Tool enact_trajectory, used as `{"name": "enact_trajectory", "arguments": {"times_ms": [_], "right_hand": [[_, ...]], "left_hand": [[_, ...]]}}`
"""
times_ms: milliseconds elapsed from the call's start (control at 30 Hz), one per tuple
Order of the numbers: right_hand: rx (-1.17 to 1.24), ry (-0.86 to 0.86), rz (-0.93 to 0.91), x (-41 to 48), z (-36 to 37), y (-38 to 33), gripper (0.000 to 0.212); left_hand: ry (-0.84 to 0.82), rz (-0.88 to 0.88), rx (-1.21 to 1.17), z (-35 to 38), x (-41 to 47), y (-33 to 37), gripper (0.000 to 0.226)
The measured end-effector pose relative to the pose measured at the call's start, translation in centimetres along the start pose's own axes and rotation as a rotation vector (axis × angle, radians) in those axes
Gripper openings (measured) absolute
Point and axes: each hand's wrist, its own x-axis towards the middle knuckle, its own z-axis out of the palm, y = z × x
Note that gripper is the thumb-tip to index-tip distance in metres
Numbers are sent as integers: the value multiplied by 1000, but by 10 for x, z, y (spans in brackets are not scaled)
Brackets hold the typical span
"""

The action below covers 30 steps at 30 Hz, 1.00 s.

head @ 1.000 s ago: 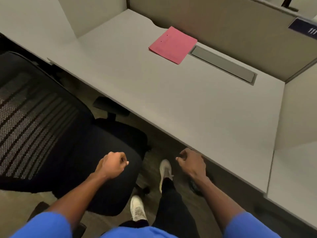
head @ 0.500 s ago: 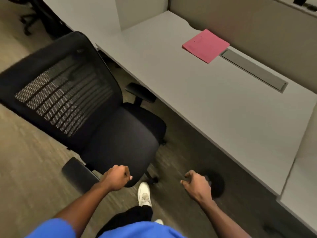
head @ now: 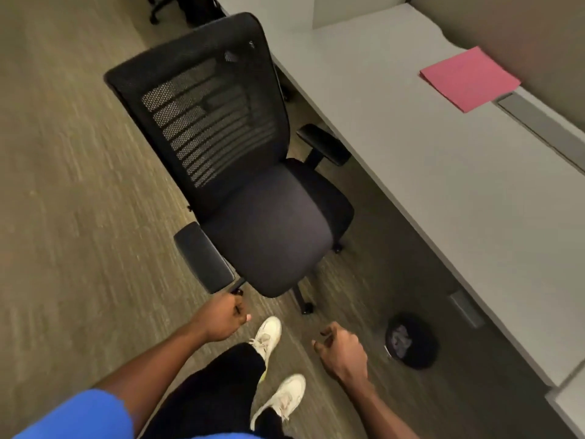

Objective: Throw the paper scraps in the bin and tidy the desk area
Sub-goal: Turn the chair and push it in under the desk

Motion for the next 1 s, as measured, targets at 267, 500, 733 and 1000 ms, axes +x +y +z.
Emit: {"name": "enact_trajectory", "arguments": {"times_ms": [267,500,733,1000], "right_hand": [[-143,-9,-191,-4,40,-76,49],[-253,65,-304,36,79,-181,54],[-207,186,-259,81,128,-277,78],[-395,173,-253,98,162,-331,81]], "left_hand": [[165,-55,-79,-80,1,-72,15],[350,20,-90,-211,60,-138,14],[456,9,-37,-331,113,-184,45],[470,192,-504,-410,151,-179,98]]}}
